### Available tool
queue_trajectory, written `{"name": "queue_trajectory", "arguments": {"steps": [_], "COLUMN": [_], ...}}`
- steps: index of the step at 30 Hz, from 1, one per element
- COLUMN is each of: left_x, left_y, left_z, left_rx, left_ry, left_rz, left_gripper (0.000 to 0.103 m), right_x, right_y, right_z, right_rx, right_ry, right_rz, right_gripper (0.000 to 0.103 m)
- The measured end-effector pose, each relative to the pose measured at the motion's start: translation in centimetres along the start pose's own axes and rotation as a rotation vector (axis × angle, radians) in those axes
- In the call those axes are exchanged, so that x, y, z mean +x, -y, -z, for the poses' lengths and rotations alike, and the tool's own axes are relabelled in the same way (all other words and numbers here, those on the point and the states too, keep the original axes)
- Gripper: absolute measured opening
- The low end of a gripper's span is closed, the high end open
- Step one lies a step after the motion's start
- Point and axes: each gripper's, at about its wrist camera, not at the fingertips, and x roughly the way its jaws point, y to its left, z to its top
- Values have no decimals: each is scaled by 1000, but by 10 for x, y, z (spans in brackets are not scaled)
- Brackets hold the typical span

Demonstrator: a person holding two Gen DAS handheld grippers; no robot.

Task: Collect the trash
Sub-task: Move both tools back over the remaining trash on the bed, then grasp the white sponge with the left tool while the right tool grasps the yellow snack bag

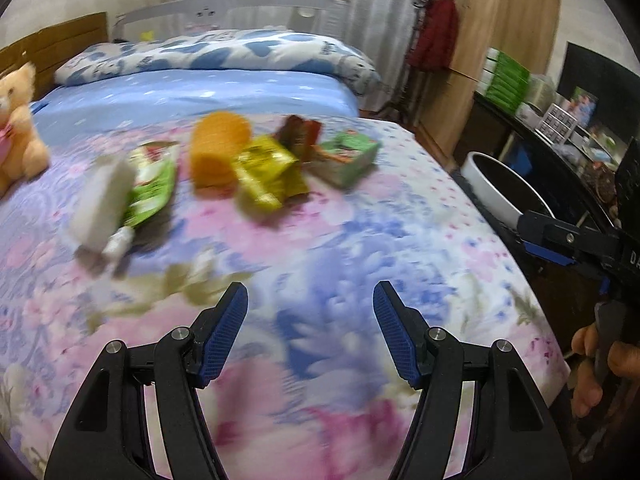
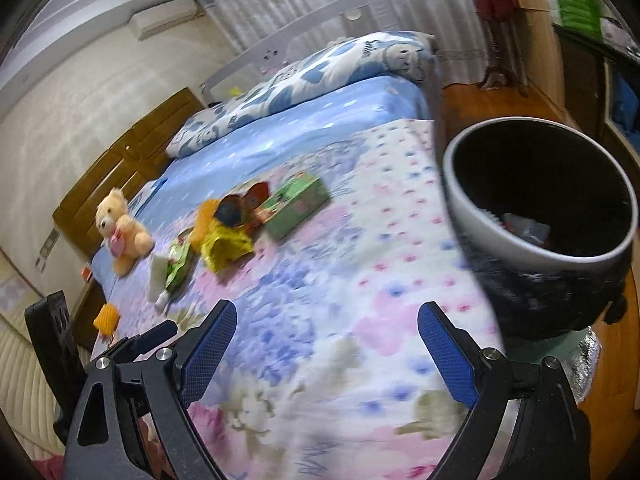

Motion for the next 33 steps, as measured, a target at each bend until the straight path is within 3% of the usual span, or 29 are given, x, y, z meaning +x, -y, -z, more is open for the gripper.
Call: {"name": "queue_trajectory", "arguments": {"steps": [22,33], "left_x": [-31,-28], "left_y": [-112,-137], "left_z": [15,3], "left_rx": [-170,-190], "left_ry": [53,59], "left_rz": [-159,-173], "left_gripper": [67,67], "right_x": [62,87], "right_y": [-87,-111], "right_z": [17,12], "right_rx": [-175,-218], "right_ry": [-61,-67], "right_rz": [-59,-80], "right_gripper": [93,93]}}
